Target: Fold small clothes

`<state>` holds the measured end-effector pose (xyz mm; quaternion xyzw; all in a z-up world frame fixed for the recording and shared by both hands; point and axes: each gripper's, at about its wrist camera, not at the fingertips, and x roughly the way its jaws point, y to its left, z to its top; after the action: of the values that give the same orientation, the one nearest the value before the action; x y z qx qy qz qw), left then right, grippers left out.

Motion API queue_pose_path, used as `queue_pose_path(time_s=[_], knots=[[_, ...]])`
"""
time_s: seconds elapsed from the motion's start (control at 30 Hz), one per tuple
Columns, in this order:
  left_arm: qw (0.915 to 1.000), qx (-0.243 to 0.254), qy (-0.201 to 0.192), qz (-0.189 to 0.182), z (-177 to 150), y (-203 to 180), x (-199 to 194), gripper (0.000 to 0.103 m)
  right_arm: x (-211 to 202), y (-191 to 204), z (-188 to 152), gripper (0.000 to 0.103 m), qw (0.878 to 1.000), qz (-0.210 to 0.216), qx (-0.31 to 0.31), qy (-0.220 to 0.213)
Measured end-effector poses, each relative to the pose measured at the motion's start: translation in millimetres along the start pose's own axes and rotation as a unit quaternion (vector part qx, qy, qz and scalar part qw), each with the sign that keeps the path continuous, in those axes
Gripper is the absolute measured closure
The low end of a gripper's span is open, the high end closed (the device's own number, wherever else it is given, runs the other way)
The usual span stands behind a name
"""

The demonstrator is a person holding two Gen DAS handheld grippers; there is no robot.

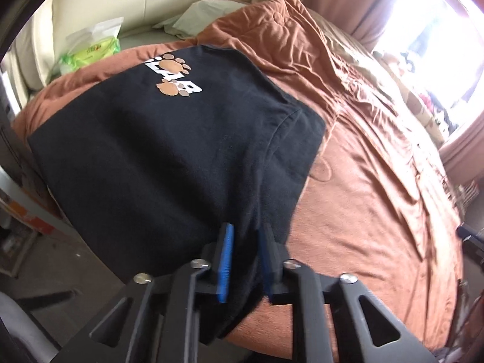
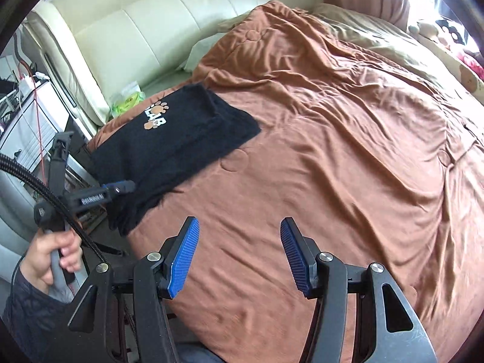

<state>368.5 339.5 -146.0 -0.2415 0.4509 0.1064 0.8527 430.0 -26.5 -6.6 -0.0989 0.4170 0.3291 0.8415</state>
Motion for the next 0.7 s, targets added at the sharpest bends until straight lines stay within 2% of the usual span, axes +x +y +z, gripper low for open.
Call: queue_pose_path(time_s=[0.13,0.33,0.43,0.47,0.5,0.6,0.7], knots=[[1.0000,0.000,-0.002,-0.003,-4,-9,-6,0.094,-12,-26,-17,0.049,1.000,0.015,0.014,-0.006],[0.9995,0.004,0.030,0.010,-12,-20,18,0.096,-15,-61,-37,0.049,0.999,0.028,0.032,-0.010],[0.9973,-0.003,0.073,-0.004,-20,-21,42,0.100,-16,-73,-44,0.049,0.999,0.027,0.034,-0.012],[0.9956,-0.003,0.094,0.003,-26,-21,56,0.103,-16,-76,-46,0.049,0.999,0.028,0.035,-0.013],[0.9954,-0.005,0.095,0.012,-31,-20,63,0.103,-17,-79,-49,0.049,0.999,0.029,0.037,-0.013],[0.9975,-0.011,0.067,0.016,-35,-24,56,0.103,-23,-91,-57,0.049,0.999,0.030,0.041,-0.017],[0.9981,0.009,0.057,0.019,-37,-36,44,0.103,-28,-99,-63,0.049,0.998,0.024,0.046,-0.019]])
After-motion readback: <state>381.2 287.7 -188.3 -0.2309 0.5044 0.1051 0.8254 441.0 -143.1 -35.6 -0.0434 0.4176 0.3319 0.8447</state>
